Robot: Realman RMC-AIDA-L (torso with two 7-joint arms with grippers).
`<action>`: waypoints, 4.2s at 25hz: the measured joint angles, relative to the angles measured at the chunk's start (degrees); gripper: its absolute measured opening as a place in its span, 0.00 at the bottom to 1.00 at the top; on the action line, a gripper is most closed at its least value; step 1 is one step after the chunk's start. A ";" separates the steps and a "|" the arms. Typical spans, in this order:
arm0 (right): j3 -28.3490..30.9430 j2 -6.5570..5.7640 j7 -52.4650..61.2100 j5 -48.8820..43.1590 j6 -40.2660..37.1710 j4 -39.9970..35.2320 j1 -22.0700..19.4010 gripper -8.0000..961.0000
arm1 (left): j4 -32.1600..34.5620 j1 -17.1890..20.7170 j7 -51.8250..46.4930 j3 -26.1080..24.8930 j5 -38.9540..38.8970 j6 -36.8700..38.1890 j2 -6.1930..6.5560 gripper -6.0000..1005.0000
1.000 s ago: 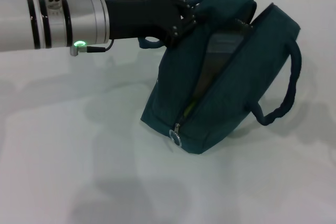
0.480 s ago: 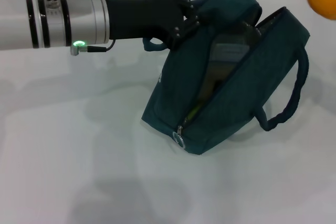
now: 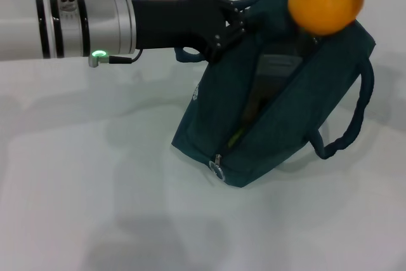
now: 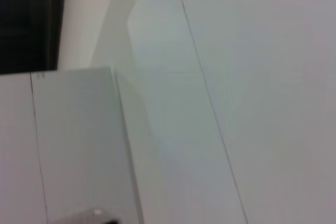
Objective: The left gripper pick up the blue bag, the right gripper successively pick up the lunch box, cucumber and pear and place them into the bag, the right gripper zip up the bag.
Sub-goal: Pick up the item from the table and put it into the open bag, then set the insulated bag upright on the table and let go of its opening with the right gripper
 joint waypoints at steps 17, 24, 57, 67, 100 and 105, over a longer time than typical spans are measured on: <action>-8.52 0.26 -1.55 -2.87 8.46 0.11 -3.57 0.04 | -0.14 -0.14 -0.32 -0.01 -0.08 -0.02 -0.11 0.05; -9.47 0.74 -3.51 -3.09 9.85 -0.39 -4.30 0.04 | -0.27 -0.21 -0.41 -0.01 -0.08 -0.09 -0.11 0.05; -11.33 -2.89 -3.76 -5.26 -7.97 -7.76 -17.84 0.52 | -0.69 0.25 0.05 -0.26 0.46 -1.51 -0.08 0.05; -14.68 0.86 -3.15 -16.24 1.20 -5.29 -15.07 0.52 | -0.90 0.00 0.38 -0.05 0.56 -2.03 -0.02 0.05; -14.19 0.65 -30.67 12.24 0.90 6.17 -18.49 0.08 | -26.10 4.65 37.76 -0.01 -25.60 6.50 -0.43 0.05; -11.99 0.60 -30.59 13.01 0.06 6.18 -17.77 0.08 | -36.56 4.29 48.04 -0.01 -31.59 10.65 -1.01 0.05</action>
